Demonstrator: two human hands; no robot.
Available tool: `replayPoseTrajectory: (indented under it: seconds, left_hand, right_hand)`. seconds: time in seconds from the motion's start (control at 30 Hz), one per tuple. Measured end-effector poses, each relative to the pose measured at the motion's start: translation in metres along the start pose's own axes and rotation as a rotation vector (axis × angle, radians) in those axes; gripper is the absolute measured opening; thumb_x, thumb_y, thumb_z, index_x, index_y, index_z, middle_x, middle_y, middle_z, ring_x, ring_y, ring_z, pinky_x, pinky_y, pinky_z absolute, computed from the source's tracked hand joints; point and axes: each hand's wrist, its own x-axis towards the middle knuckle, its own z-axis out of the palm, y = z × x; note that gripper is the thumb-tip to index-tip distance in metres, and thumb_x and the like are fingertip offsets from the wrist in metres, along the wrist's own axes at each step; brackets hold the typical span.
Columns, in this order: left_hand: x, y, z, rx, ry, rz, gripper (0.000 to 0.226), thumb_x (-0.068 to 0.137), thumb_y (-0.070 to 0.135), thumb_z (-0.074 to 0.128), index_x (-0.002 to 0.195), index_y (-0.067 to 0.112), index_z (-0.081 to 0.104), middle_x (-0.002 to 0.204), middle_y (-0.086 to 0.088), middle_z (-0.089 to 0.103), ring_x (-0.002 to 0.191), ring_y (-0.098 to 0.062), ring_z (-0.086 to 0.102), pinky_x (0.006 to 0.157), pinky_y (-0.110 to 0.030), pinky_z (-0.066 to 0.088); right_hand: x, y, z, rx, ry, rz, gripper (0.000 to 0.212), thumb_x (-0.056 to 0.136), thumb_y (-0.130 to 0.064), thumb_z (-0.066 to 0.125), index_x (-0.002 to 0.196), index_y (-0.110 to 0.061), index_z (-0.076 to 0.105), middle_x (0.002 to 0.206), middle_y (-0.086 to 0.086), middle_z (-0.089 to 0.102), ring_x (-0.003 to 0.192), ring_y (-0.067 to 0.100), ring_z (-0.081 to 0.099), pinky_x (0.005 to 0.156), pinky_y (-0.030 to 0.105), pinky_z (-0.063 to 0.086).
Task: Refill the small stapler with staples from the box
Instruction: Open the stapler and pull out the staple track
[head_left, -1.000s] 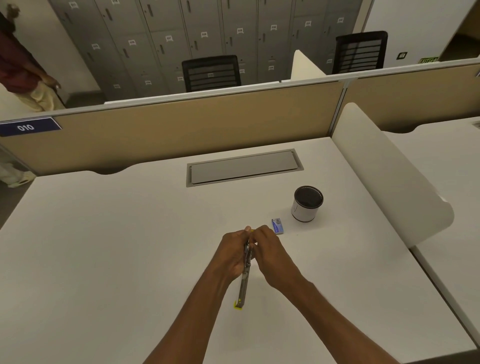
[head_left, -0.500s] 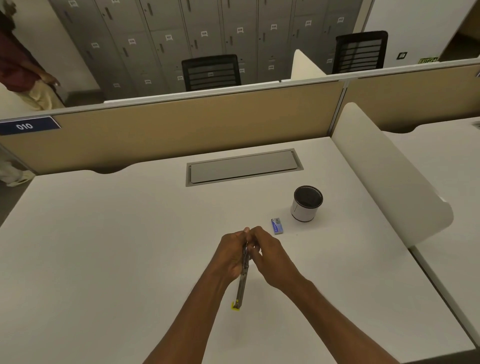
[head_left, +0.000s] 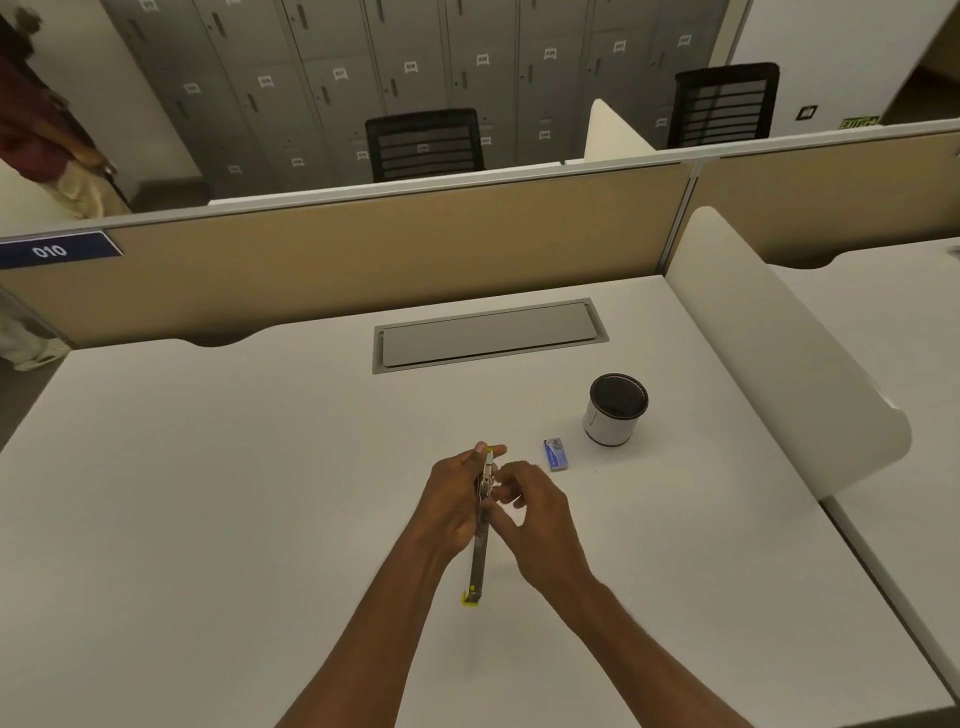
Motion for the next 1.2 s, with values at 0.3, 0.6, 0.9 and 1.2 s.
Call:
replayPoseTrajectory:
  seconds: [0.3, 0.6, 0.9, 1.2]
  left_hand:
    - [-0.003, 0.007, 0.01, 0.019, -0.021, 0.005, 0.037, 0.108, 0.034, 0.048, 0.118, 0.01, 0.074, 0.105, -0.006, 0.078, 0.094, -0.021, 0.069, 0.075, -0.029, 0.052]
    - [-0.008, 0.006, 0.013, 0.01, -0.051, 0.049, 0.035, 0.108, 0.028, 0.05, 0.095, 0.011, 0.078, 0.079, -0.002, 0.076, 0.071, -0.013, 0.07, 0.069, -0.027, 0.056]
    - [-0.007, 0.005, 0.007, 0.092, -0.03, 0.057, 0.043, 0.107, 0.032, 0.052, 0.078, 0.015, 0.078, 0.067, -0.002, 0.07, 0.062, -0.014, 0.061, 0.061, -0.027, 0.049]
    - [-0.007, -0.008, 0.01, 0.095, -0.009, 0.107, 0.043, 0.107, 0.026, 0.052, 0.076, 0.01, 0.077, 0.067, -0.005, 0.071, 0.065, -0.015, 0.065, 0.066, -0.025, 0.053]
  right_hand:
    - [0.016, -0.001, -0.004, -0.118, 0.089, -0.081, 0.025, 0.095, -0.017, 0.064, 0.119, -0.021, 0.069, 0.11, -0.014, 0.06, 0.095, -0.008, 0.052, 0.089, 0.01, 0.044]
    - [0.025, -0.001, -0.012, -0.128, 0.016, -0.09, 0.008, 0.093, -0.011, 0.064, 0.094, -0.018, 0.065, 0.09, -0.019, 0.052, 0.082, -0.008, 0.051, 0.074, 0.005, 0.037]
    - [0.028, 0.004, -0.014, -0.212, -0.216, -0.129, 0.006, 0.095, -0.018, 0.061, 0.097, -0.019, 0.056, 0.096, -0.014, 0.049, 0.08, -0.005, 0.045, 0.082, 0.022, 0.041]
    - [0.026, 0.006, -0.014, -0.222, -0.251, -0.1, 0.005, 0.099, -0.013, 0.055, 0.094, -0.011, 0.055, 0.092, -0.008, 0.05, 0.076, -0.002, 0.046, 0.073, 0.003, 0.036]
